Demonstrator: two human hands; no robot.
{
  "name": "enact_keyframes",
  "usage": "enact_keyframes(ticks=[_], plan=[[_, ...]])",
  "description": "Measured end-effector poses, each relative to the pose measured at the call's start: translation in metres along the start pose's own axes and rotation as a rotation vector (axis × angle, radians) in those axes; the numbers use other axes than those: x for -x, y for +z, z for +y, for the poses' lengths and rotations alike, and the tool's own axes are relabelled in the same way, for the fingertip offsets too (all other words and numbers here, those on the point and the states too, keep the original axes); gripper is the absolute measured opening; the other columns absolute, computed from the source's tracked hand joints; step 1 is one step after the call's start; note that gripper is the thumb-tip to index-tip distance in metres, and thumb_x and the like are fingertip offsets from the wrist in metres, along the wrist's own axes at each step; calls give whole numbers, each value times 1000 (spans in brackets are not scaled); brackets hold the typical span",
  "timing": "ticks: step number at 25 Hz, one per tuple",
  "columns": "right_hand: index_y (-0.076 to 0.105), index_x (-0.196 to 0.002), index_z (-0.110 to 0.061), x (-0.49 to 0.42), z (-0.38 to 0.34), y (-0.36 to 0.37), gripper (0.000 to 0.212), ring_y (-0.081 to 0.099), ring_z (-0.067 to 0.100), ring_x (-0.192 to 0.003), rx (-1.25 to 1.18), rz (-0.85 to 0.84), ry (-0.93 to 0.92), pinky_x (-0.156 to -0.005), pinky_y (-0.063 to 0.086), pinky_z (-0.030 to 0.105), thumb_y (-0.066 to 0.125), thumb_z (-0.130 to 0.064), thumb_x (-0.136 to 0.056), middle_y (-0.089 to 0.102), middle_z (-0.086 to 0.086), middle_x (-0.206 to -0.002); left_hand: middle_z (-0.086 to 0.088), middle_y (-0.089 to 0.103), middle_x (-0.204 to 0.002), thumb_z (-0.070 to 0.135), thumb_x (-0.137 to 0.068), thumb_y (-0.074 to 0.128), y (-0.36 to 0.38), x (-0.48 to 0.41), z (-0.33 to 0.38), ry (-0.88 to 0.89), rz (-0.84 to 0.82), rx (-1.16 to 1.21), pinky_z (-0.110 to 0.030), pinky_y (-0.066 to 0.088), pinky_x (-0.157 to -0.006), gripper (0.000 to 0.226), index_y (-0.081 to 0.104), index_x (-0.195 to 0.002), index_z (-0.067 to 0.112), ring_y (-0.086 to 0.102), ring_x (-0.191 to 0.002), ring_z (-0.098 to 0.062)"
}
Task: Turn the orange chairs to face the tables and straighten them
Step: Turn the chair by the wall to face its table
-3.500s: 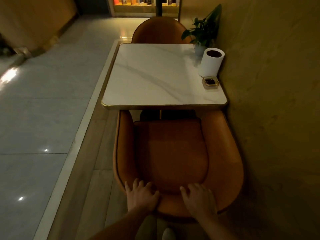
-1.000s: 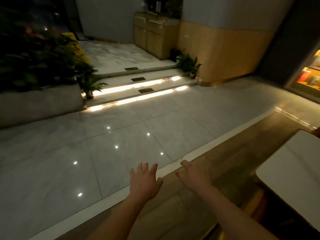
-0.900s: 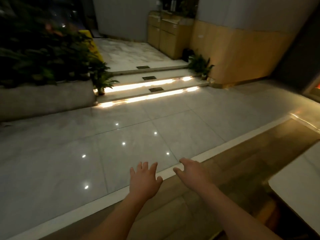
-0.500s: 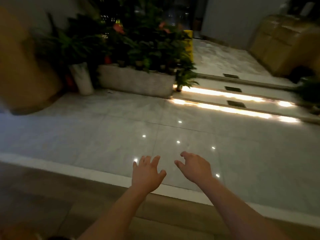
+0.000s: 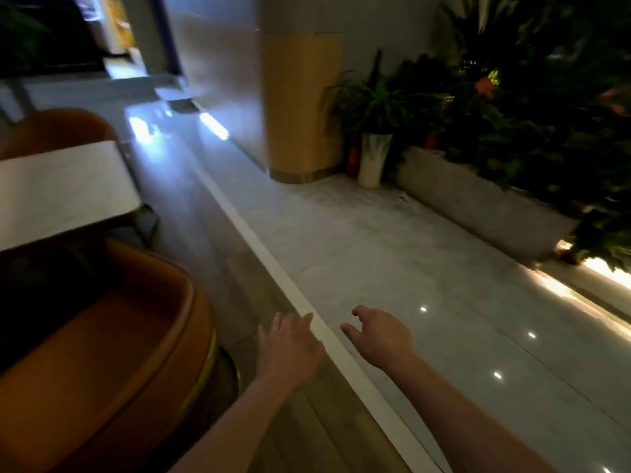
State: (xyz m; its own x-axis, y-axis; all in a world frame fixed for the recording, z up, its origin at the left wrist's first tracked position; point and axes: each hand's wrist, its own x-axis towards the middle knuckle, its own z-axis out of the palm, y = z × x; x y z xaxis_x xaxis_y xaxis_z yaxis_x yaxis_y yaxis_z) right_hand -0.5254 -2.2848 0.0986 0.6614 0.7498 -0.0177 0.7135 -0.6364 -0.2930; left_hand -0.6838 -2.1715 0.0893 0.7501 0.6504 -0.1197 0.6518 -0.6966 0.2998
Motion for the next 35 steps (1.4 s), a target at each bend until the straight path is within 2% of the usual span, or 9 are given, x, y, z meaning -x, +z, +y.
enact_keyframes(ticks=[5,10,13,17,19,21,28,31,35], plan=[[57,-126,-30,-12,-95,36,53,64,22,-101,10,-100,-258,-77,54,38,46,-66,-89,69,-2,-112,-6,17,-167,59,-101,34,-21,45,-87,-239,51,-13,-58,7,-123,64,14,-157,35,6,-155,-29],[61,-121,-30,-13,-202,79,49,65,20,-100,-43,-149,-466,-74,53,35,49,-64,-88,69,-3,-111,-5,20,-166,61,-100,34,-35,91,-181,-456,131,5,-56,10,-122,65,17,-156,35,8,-154,-29],[61,-111,-33,-11,-270,106,39,64,15,-95,-96,-180,-593,-72,56,36,49,-62,-88,67,-8,-102,-6,20,-166,61,-99,36,-39,118,-246,-563,148,55,-57,11,-123,66,18,-156,35,8,-154,-30],[62,-107,-29,-18,-334,147,34,60,16,-95,-67,-284,-643,-73,55,37,49,-55,-90,62,-6,-100,-7,16,-167,63,-99,32,-34,140,-315,-683,118,104,-56,10,-122,68,14,-159,34,5,-154,-30],[62,-106,-29,-27,-357,169,32,56,13,-93,-40,-304,-662,-70,49,30,49,-56,-92,58,-9,-98,-7,16,-167,63,-100,30,-29,144,-346,-730,94,127,-57,9,-122,68,13,-159,34,6,-154,-30],[61,-108,-30,-39,-376,189,30,54,11,-94,-4,-302,-687,-68,43,27,49,-55,-94,56,-11,-98,-6,17,-167,64,-100,26,-21,145,-372,-770,64,143,-56,8,-122,67,13,-159,34,7,-154,-30],[58,-122,-30,-90,-393,240,39,53,14,-105,170,-434,-778,-87,47,31,43,-56,-97,59,-8,-112,-2,25,-164,66,-100,16,16,136,-400,-947,-10,235,-56,12,-122,65,22,-157,35,17,-151,-26],[60,-115,-31,-112,-384,258,39,54,13,-104,217,-504,-824,-86,46,31,39,-60,-97,60,-8,-109,0,24,-165,67,-100,18,31,124,-396,-1065,0,338,-56,8,-123,63,24,-156,37,13,-153,-26],[63,-106,-32,-122,-371,275,48,56,12,-96,199,-517,-851,-83,47,33,31,-65,-94,62,-9,-101,-1,21,-167,71,-97,16,44,107,-391,-1130,-46,279,-62,-5,-119,69,22,-157,38,6,-155,-27]])
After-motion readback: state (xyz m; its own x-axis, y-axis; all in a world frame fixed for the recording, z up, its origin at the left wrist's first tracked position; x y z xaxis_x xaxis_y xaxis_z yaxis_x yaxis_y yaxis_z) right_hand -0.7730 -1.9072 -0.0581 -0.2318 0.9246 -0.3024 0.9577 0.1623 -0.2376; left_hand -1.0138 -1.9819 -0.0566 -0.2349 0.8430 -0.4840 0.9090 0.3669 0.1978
